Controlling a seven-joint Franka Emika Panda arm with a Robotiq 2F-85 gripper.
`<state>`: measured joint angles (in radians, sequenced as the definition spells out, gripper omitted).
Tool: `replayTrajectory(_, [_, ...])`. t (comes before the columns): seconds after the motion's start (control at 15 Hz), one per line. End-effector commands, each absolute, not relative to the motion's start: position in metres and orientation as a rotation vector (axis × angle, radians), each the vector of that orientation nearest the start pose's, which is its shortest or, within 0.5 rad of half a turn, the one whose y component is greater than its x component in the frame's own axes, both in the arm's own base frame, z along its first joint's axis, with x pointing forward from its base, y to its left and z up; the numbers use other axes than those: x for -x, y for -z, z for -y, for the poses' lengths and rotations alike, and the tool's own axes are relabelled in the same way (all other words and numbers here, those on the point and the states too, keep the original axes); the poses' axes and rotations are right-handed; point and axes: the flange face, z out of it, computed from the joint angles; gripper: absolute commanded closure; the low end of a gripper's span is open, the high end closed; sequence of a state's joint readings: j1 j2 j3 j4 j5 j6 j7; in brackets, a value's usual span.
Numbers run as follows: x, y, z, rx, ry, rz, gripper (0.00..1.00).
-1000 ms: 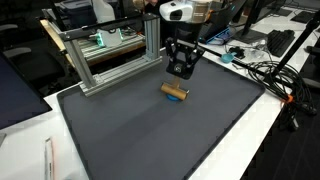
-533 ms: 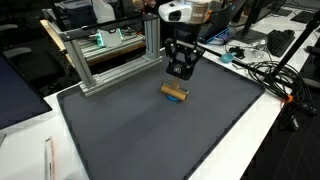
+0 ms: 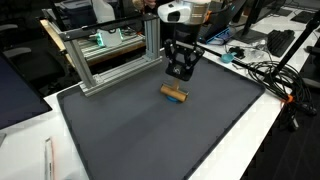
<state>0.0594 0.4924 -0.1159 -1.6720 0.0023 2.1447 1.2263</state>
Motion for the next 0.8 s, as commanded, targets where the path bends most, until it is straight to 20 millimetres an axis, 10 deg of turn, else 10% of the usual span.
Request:
replayTrajectory(0.0, [-0.6783, -0.2692, 0.0409, 2.556, 0.059, -1.925, 0.78])
replayTrajectory(0.73, [-0.6799, -0.2664, 0.0436, 2.567, 0.083, -1.934, 0.78])
